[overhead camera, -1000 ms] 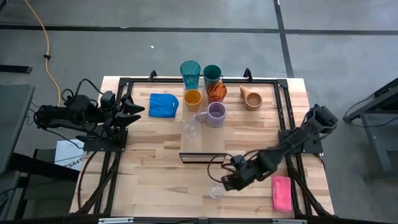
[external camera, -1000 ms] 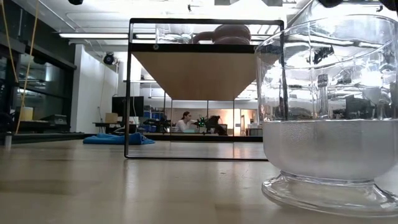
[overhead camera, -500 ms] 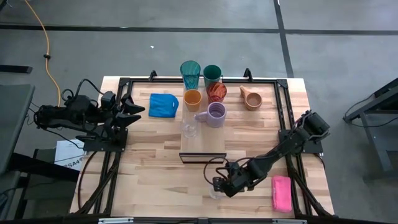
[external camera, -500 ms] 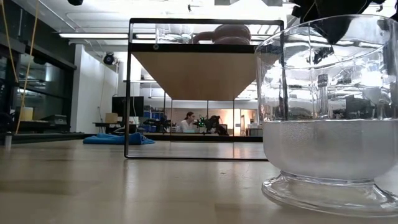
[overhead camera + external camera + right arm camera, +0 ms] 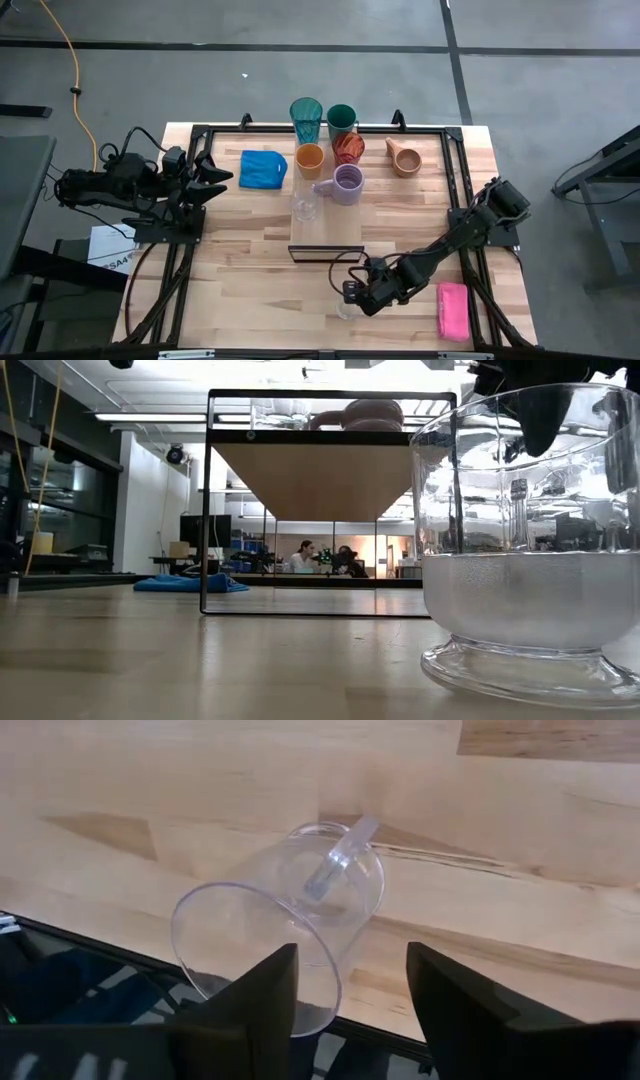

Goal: Stack small to large cups/mugs on shelf
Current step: Put the transparent mug on the shelf

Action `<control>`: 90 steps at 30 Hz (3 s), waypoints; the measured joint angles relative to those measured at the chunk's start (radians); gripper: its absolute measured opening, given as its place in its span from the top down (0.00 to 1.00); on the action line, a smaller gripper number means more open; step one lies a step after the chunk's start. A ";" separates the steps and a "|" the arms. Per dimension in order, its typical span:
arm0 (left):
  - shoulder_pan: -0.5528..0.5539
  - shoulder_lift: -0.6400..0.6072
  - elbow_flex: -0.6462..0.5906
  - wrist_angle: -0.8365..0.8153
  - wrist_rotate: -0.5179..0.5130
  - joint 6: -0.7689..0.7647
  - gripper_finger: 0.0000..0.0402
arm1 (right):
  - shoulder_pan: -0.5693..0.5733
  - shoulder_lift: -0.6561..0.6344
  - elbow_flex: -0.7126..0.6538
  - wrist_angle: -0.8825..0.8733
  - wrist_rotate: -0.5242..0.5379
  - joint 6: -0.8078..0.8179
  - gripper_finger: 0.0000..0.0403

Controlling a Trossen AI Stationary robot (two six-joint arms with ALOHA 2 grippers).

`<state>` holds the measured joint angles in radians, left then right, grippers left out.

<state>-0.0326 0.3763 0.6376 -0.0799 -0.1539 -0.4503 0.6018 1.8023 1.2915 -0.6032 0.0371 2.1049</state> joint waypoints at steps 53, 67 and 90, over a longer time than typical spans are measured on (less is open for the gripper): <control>0.000 0.028 0.001 0.002 -0.027 0.000 0.50 | 0.230 -0.862 -0.500 -0.336 0.111 -0.324 1.00; 0.000 0.175 0.002 0.029 -0.107 0.042 0.50 | 0.002 -1.274 -0.574 0.183 0.699 -1.168 1.00; 0.000 0.094 0.115 0.001 -0.041 0.199 0.99 | -0.297 -1.089 -0.574 0.490 0.390 -1.493 1.00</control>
<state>-0.0326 0.4701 0.7528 -0.0792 -0.1951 -0.2512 0.3051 0.7128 0.7177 -0.1130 0.4269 0.6122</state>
